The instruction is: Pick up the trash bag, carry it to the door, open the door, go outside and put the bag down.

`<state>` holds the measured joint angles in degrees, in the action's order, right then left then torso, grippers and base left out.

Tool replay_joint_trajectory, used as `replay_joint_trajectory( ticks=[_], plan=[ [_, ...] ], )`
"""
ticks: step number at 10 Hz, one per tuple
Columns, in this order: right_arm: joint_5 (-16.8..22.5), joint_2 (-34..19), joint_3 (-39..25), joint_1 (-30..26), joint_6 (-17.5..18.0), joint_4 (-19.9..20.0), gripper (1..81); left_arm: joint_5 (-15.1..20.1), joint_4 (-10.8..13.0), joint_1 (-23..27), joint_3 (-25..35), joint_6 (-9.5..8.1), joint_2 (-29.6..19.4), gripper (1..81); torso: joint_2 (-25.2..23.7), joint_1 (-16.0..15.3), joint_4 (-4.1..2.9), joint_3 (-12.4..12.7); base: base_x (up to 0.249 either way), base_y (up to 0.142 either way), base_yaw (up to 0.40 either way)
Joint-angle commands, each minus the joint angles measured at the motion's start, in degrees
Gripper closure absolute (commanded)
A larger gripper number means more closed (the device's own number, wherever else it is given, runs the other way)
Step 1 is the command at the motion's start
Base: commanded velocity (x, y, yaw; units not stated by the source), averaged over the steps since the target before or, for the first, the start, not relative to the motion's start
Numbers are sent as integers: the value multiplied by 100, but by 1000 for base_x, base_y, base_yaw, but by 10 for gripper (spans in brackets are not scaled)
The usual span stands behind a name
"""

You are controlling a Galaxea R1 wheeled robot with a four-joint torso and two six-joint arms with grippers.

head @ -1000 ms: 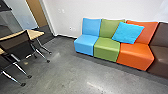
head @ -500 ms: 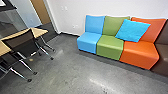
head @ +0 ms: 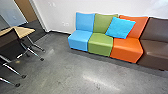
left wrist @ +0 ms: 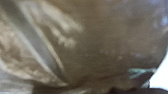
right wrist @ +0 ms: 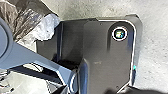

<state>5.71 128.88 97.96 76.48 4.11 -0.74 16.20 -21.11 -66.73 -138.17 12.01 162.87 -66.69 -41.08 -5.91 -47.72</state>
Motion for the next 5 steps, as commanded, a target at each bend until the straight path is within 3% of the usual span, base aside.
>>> replay_joint_trajectory(
  ticks=[1, 3, 5],
  plan=[
    [361, -61, 55, -111, -15, 22, 10, 621, 46, -257, 62, 143, -87, 811, 564, 365, -2, 569, 0, 0, 0],
    [361, 158, 318, -23, -15, 22, 10, 568, 46, -626, 44, 206, -78, 811, 831, 533, 26, 737, 0, 0, 0],
    [361, 387, 574, 56, -15, 22, 10, 542, 46, -828, 27, 214, -70, 811, 1198, 775, 26, 1121, 0, 0, 0]
  ],
)
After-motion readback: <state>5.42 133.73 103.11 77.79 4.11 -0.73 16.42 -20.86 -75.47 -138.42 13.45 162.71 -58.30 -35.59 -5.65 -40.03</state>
